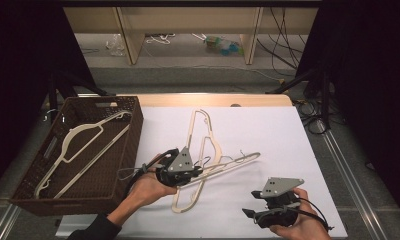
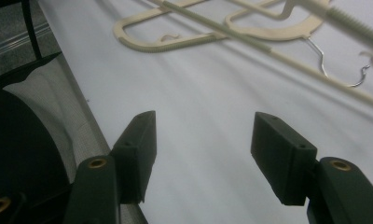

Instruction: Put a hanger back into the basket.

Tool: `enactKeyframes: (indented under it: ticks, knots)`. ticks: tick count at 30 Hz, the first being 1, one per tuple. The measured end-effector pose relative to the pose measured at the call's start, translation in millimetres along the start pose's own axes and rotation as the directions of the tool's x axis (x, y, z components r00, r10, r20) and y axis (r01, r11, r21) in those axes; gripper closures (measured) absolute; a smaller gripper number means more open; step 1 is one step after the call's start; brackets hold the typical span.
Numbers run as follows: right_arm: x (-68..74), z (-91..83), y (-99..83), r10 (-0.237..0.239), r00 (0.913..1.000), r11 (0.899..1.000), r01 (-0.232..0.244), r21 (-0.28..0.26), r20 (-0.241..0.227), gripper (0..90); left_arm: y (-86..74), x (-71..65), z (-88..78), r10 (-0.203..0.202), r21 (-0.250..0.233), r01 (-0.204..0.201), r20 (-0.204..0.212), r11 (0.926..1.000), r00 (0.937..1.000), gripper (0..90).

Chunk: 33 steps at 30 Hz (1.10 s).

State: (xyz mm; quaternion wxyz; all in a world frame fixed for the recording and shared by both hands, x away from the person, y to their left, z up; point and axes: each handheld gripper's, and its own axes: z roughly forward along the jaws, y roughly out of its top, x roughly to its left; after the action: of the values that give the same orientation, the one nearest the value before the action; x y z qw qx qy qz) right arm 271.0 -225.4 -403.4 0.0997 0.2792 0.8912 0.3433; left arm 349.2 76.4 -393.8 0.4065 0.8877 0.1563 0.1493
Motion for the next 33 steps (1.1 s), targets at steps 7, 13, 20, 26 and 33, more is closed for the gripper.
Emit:
enactKeyframes:
  ticks: [7, 13, 20, 26, 33]
  knots:
    - [-0.4, 1.1, 0.1, -0.015, 0.9999, 1.0, 0.015, -0.006, -0.001, 41.9, -2.1, 14.9, -8.0, -0.131, -0.029, 0.132, 0.014, 0.9909, 0.9913, 86.0]
    - [-0.6, 1.7, -0.1, -0.01, 0.9999, 1.0, 0.01, -0.004, -0.006, 41.8, 4.6, 23.4, -19.8, -0.238, -0.081, 0.241, 0.038, 0.9673, 0.9705, 86.0]
    - [-0.4, 1.6, -0.3, -0.011, 0.9999, 1.0, 0.011, -0.009, -0.008, 41.6, 15.7, 30.9, -41.4, -0.298, -0.122, 0.303, 0.058, 0.9451, 0.9527, 85.9]
    - [-0.8, 1.0, 0.2, -0.013, 0.9998, 1.0, 0.013, -0.001, -0.016, 41.4, 27.7, 45.0, -81.7, -0.379, -0.181, 0.381, 0.049, 0.9067, 0.9242, 85.9]
    - [-1.2, 2.8, 0.0, -0.015, 0.9997, 1.0, 0.016, 0.002, -0.018, 41.1, 31.3, 63.6, -132.1, -0.418, -0.224, 0.411, 0.016, 0.884, 0.9084, 86.0]
